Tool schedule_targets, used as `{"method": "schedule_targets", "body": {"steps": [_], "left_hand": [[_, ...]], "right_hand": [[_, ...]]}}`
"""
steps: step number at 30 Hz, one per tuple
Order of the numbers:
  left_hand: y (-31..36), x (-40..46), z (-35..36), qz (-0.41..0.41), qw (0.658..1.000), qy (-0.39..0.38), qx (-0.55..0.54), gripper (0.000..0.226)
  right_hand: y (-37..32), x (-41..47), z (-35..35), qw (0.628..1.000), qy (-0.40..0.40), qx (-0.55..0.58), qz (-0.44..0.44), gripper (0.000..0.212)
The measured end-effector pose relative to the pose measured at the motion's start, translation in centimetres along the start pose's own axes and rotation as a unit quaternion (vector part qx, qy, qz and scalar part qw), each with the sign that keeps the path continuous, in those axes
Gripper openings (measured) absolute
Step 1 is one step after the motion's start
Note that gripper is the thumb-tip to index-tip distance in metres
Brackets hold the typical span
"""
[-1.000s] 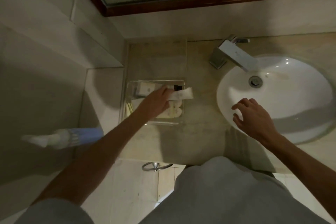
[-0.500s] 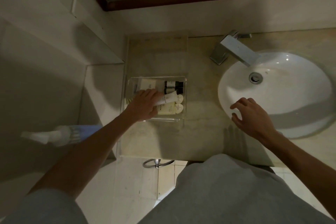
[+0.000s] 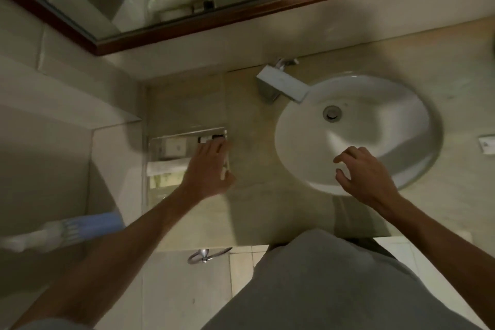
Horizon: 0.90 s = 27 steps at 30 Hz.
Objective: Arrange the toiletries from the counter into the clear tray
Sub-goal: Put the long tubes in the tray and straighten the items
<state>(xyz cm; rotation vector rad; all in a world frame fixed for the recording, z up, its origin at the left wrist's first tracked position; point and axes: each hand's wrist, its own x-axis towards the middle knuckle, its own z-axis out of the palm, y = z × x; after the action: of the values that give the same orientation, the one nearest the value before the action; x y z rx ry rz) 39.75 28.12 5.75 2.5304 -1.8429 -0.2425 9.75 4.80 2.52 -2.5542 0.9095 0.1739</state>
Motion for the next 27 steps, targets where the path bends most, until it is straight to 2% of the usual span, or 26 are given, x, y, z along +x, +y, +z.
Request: {"method": "schedule_targets", "body": {"steps": [4, 9, 13, 16, 19, 23, 25, 27], "left_hand": [[13.9, 8.9, 0.0, 0.097, 0.991, 0.047, -0.074, 0.068], [30.0, 20.2, 0.9, 0.181, 0.978, 0.011, -0.098, 0.066], [38.7, 25.1, 1.9, 0.208, 0.974, -0.004, -0.086, 0.066], [41.9, 26.2, 2.6, 0.221, 0.971, -0.019, -0.085, 0.068], [42.6, 26.2, 3.3, 0.220, 0.972, -0.028, -0.081, 0.069], [41.6, 25.8, 4.3, 0.200, 0.976, -0.037, -0.074, 0.065], [40.8, 25.6, 4.6, 0.186, 0.979, -0.046, -0.071, 0.064], [39.8, 25.4, 4.9, 0.174, 0.980, -0.060, -0.073, 0.064]], "right_hand": [[5.5, -1.1, -2.2, 0.999, 0.014, 0.006, 0.028, 0.026], [13.9, -3.9, -4.8, 0.991, 0.061, 0.017, 0.115, 0.024], [22.8, -5.1, -6.8, 0.979, 0.090, -0.024, 0.184, 0.033], [30.1, -4.6, -8.4, 0.972, 0.067, -0.071, 0.214, 0.050], [36.5, -4.2, -9.4, 0.975, 0.028, -0.107, 0.191, 0.060], [40.1, -3.5, -10.0, 0.983, 0.024, -0.129, 0.127, 0.036], [39.2, -2.7, -10.0, 0.987, 0.024, -0.137, 0.086, 0.020], [37.1, -1.7, -9.2, 0.992, 0.005, -0.121, 0.044, 0.015]]}}
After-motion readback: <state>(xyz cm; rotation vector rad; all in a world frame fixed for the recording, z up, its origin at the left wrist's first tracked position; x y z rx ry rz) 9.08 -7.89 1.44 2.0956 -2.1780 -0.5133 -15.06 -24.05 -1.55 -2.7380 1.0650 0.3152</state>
